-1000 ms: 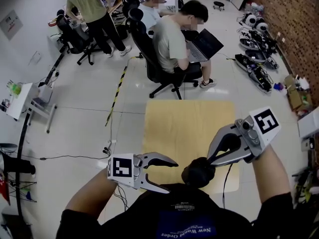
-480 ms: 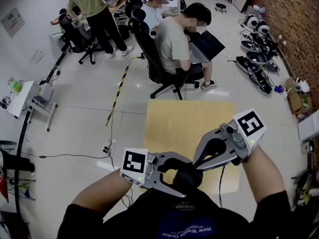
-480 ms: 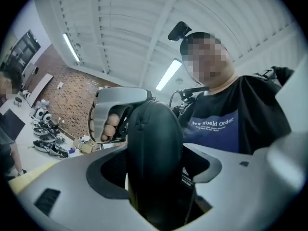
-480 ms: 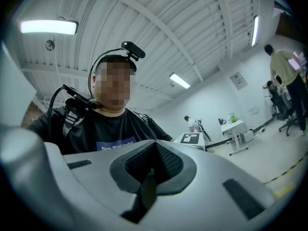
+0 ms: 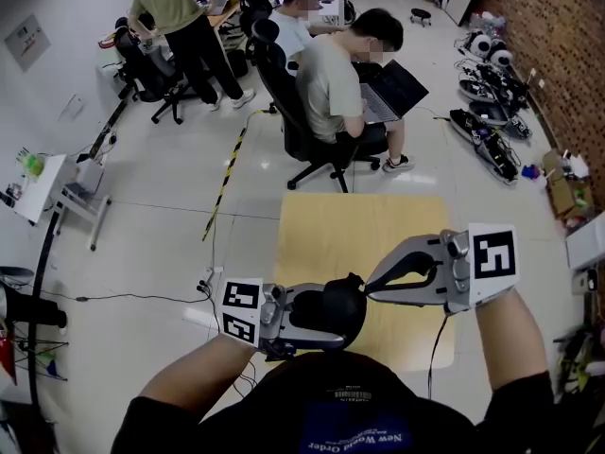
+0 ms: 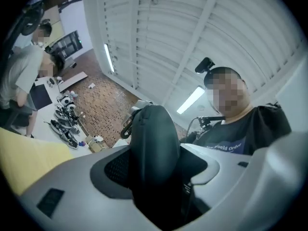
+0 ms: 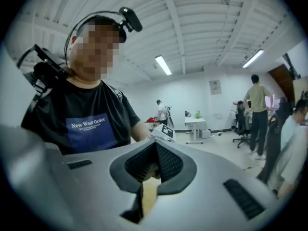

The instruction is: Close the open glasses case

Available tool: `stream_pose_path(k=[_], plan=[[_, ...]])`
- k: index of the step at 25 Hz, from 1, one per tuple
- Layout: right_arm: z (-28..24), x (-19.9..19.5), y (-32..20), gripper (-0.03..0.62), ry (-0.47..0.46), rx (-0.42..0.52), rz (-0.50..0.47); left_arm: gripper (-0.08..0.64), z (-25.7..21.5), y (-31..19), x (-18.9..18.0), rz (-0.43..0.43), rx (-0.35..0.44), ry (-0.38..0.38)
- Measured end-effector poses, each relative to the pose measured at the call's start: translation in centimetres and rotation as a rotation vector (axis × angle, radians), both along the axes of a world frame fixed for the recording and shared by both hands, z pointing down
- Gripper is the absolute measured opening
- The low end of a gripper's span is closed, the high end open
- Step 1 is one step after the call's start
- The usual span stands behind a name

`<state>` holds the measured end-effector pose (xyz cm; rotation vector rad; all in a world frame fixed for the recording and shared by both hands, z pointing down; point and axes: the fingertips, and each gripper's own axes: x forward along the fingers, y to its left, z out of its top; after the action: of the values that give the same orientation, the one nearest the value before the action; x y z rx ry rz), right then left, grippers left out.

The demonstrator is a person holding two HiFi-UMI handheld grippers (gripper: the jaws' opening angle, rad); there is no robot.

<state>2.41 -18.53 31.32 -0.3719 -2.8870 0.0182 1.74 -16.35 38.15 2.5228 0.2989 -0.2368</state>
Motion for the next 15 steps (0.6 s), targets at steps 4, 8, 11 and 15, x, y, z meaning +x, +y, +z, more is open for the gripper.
stream_pose_path(k=[4, 8, 11, 15], plan=[[-0.5, -1.2, -0.3, -0.014, 0.028, 0.118, 0.09, 0.305, -0.9, -0.7, -1.1, -0.031, -0.103, 0.099], [-1.5, -1.6, -1.3, -0.014, 0.004, 0.199, 0.196, 0.305, -1.9, -2.1, -1.6, -0.071, -0.183, 0.193], [-1.1, -1.3, -1.5, -0.014, 0.038, 0.23, 0.241, 0.299, -2.2, -3.3, -2.4, -0.106, -0.222, 0.228], [-0.4, -1.2, -1.6, -0.014, 0.104, 0.246, 0.313, 0.298, -2.9, -3.6, -2.8, -0.129, -0.275, 0.289]])
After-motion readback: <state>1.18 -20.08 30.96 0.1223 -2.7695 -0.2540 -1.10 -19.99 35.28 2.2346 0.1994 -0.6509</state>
